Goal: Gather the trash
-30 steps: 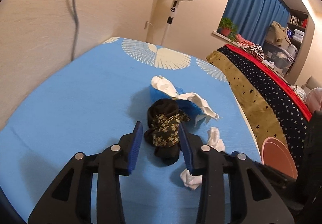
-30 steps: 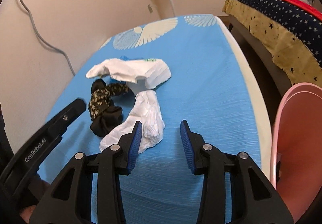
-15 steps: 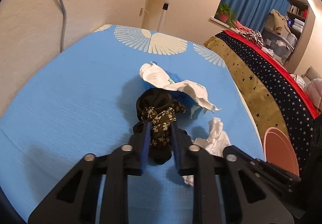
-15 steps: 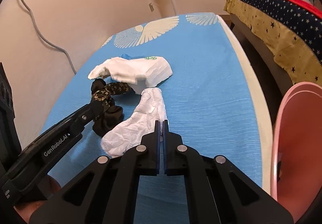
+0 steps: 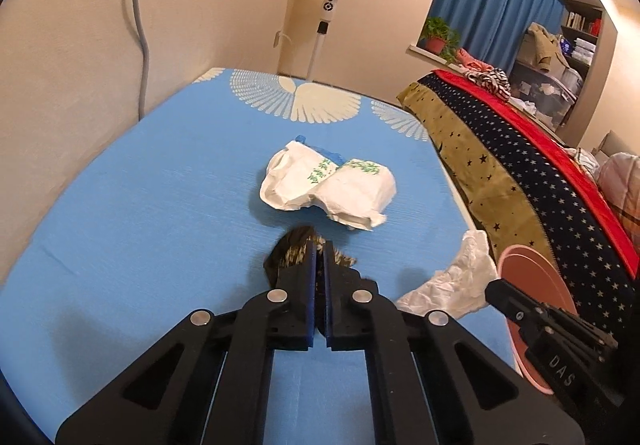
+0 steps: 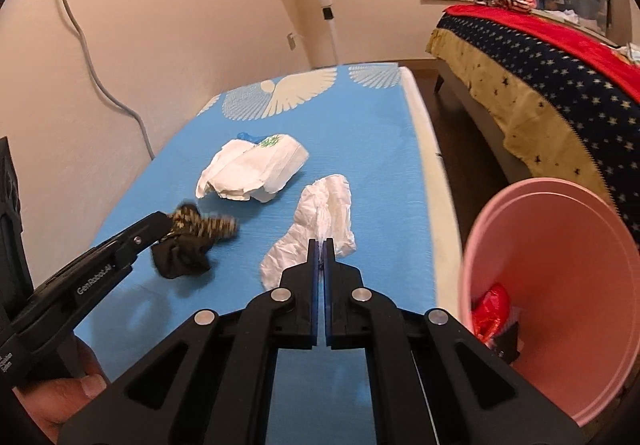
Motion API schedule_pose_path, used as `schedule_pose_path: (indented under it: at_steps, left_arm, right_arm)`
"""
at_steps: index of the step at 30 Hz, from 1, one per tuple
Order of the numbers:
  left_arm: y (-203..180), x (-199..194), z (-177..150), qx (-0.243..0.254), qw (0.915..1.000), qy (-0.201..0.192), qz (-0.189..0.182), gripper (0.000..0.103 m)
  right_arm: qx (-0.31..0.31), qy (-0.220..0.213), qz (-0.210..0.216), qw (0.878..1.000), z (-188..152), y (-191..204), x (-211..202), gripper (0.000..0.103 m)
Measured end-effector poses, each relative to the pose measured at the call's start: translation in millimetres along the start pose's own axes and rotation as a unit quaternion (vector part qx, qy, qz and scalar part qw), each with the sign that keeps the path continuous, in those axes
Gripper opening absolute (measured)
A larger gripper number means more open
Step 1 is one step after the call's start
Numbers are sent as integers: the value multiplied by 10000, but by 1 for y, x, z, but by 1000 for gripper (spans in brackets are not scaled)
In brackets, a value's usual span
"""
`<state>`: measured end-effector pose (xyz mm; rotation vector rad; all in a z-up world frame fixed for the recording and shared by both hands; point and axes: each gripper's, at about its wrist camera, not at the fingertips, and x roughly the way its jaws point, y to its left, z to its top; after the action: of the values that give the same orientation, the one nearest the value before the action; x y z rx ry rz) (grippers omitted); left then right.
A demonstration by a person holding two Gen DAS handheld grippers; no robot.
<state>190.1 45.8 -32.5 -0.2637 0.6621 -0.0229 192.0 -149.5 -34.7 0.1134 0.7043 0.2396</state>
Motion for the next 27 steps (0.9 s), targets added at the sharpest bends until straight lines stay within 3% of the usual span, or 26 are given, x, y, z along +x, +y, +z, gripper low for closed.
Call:
schedule_pose_path:
  at_steps: [6, 16, 20, 27]
  left_arm:
    - [-5, -26, -5, 93, 9998, -108, -138, 0]
    - [4, -33, -30, -231, 9995, 157, -125, 3]
    - [-3, -30, -31, -183, 9997, 126, -78, 26]
    - [-2, -10, -27, -286, 9994, 172, 42, 40]
  right_arm:
    - [-13, -221, -67, 9997, -3, -2, -32, 2]
    - [22, -345, -12, 9994, -11, -4, -63, 2]
    - [27, -338, -39, 9994, -14, -10, -64, 2]
    - [92, -312, -85, 9994, -12, -19, -54, 2]
